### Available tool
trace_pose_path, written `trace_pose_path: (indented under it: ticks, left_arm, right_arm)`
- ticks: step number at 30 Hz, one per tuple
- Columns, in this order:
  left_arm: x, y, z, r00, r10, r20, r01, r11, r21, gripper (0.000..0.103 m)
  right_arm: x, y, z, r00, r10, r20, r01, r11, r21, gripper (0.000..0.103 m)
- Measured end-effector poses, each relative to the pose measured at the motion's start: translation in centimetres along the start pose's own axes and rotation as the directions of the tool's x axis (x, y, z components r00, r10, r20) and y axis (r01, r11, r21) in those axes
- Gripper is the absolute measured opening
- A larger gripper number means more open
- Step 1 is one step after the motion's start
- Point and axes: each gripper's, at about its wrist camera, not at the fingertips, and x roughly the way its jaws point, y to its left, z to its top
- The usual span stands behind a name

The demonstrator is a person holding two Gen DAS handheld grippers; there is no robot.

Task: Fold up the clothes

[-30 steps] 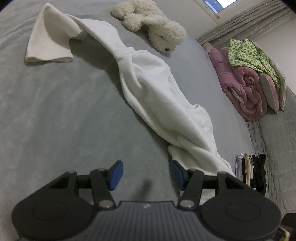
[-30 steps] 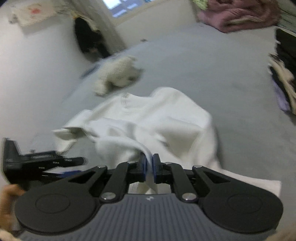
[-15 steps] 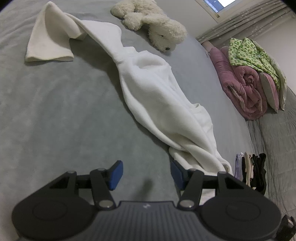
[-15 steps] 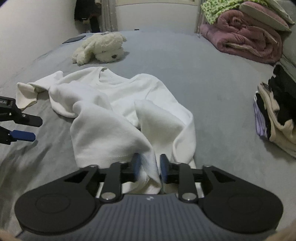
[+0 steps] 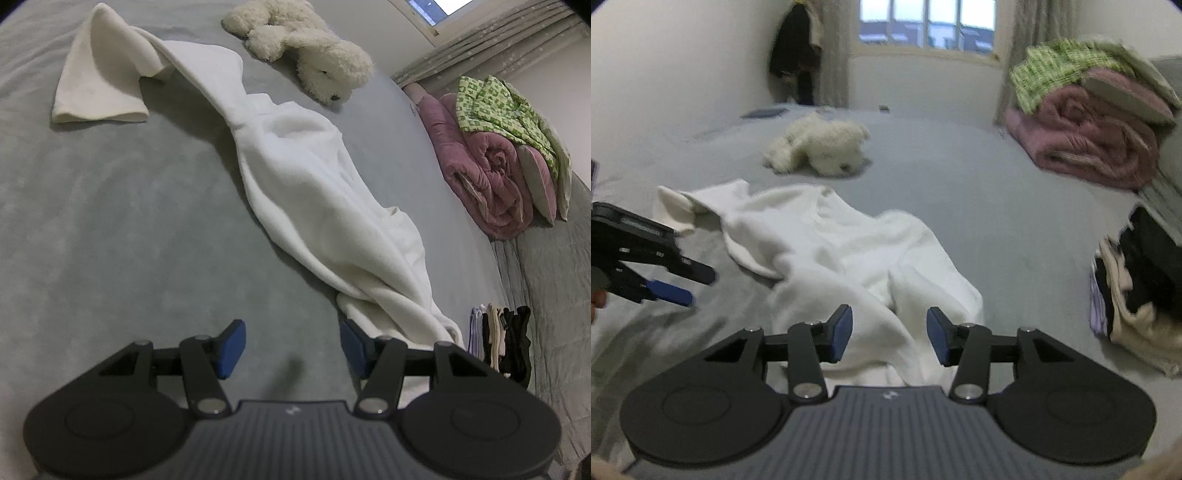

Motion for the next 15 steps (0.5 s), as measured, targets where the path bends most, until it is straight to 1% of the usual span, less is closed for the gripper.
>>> trace_pose_path:
  ticks: [1,3,6,12,15]
  left_arm:
    - [0.0,-0.1,0.0,1.0,0.001,-0.001,-0.001,1.0,0.001,0.058]
    - [0.1,-0.2,-0.1,1.0,0.001,0.0,-0.001,1.0,0.002,0.058]
    - [0.1,-0.2,-0.1,1.0,0.001,-0.001,-0.001,1.0,0.002,0.058]
    - [0.4,-0.3,-0.2,1.0,-0.002,-0.008,0.002,1.0,0.0,0.058]
    - [0.6,-0.3,-0.2,1.0,-0.003,-0.012,0.003,1.0,-0.002,0.058]
  right_arm:
    - [-0.3,0.3,0.1,1.0,0.018,0.015,-0.017,1.0,-0.014,0.049]
    - [-0.9,1.3,0.1,0.995,0.091,0.029,-0.089,0.995,-0.051,0.049]
    - [-0.8,2.4,0.0,0.986,0.168,0.017,-0.166,0.983,-0.085,0.049]
    - [0.7,4.3,-0.5,0.977,0.21,-0.043,-0.214,0.967,-0.14,0.049]
    - [1.7,5.0,-0.8,0.973,0.216,-0.081,-0.226,0.962,-0.155,0.049]
